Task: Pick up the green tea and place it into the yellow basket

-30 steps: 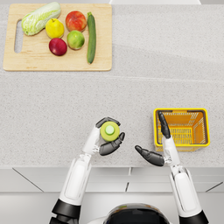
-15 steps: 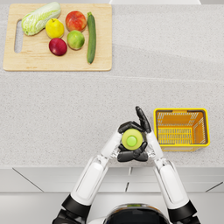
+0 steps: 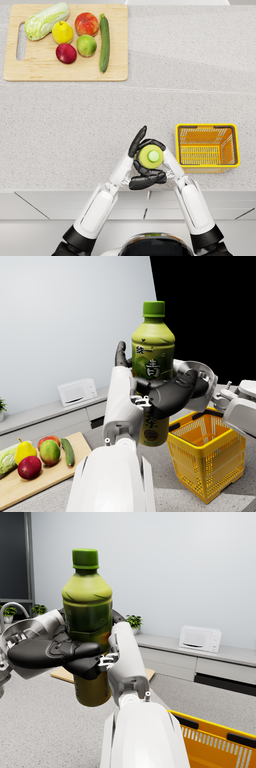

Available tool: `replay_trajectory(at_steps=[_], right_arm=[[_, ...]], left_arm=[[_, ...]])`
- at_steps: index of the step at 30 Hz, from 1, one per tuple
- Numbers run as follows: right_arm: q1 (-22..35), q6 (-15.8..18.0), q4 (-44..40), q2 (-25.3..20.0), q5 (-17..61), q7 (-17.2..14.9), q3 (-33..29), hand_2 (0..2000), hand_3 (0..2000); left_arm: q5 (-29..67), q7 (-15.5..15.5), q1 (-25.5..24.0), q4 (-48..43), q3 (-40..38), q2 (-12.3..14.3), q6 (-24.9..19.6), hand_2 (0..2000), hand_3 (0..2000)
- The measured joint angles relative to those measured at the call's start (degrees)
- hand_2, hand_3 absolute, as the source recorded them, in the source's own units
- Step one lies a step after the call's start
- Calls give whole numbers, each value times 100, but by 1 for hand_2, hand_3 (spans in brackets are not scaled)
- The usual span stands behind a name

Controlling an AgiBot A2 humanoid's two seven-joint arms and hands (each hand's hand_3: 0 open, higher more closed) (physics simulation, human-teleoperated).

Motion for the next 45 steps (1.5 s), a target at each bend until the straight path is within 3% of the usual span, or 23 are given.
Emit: replay_trajectory(at_steps=[3,7,12,14,16,18,19,20,22,23,24,26,29,35,45], right_arm=[[60,176,36,-70,-5,-13,-440,2000,2000],[170,255,203,-102,-8,-28,-1482,2000,2000],[237,359,285,-39,-12,-34,-2759,2000,2000],[191,431,199,-38,-13,-479,-3098,2000,2000],[139,549,55,-39,-13,-1216,-3308,2000,2000],[99,694,-123,-36,-12,-1631,-3422,2000,2000],[82,903,-217,-33,-11,-1754,-3447,639,1673],[73,804,-302,-34,-13,-1843,-3452,0,1347],[76,468,-414,-25,-14,-1934,-3475,0,693],[79,367,-441,-21,-15,-1865,-3459,0,367],[73,-11,-417,-20,-16,-1345,-3420,0,40],[53,-476,-277,-23,-17,-706,-3251,0,0],[193,-786,-14,27,-16,-278,-3035,0,0],[552,-943,231,204,-16,-63,-3303,0,0],[531,-966,130,209,-16,-31,-3350,0,0]], left_arm=[[-7,-1,-248,-369,-777,-144,-14,0,0],[-12,-1,-389,-640,-1942,-165,-20,0,0],[-14,-1,-353,-452,-2510,-139,-21,0,0],[-14,-1,-293,-361,-2573,-124,-21,0,0],[-14,-1,-223,-269,-2614,-109,-22,0,0],[-15,-1,-192,-212,-2630,-96,-22,0,0],[-14,-1,-194,-190,-2639,-91,-22,0,0],[-14,-1,-199,-173,-2639,-86,-22,0,0],[-14,-1,-216,-157,-2642,-76,-22,0,0],[-14,-1,-221,-148,-2644,-71,-22,0,0],[-14,-1,-223,-141,-2646,-66,-22,0,0],[-14,-1,-147,-104,-2639,-50,-22,0,0],[-14,-1,318,168,-2686,-25,-22,0,0],[-15,-1,1155,724,-3031,-48,-22,0,0],[-17,-1,1055,711,-3337,-27,-22,0,0]])
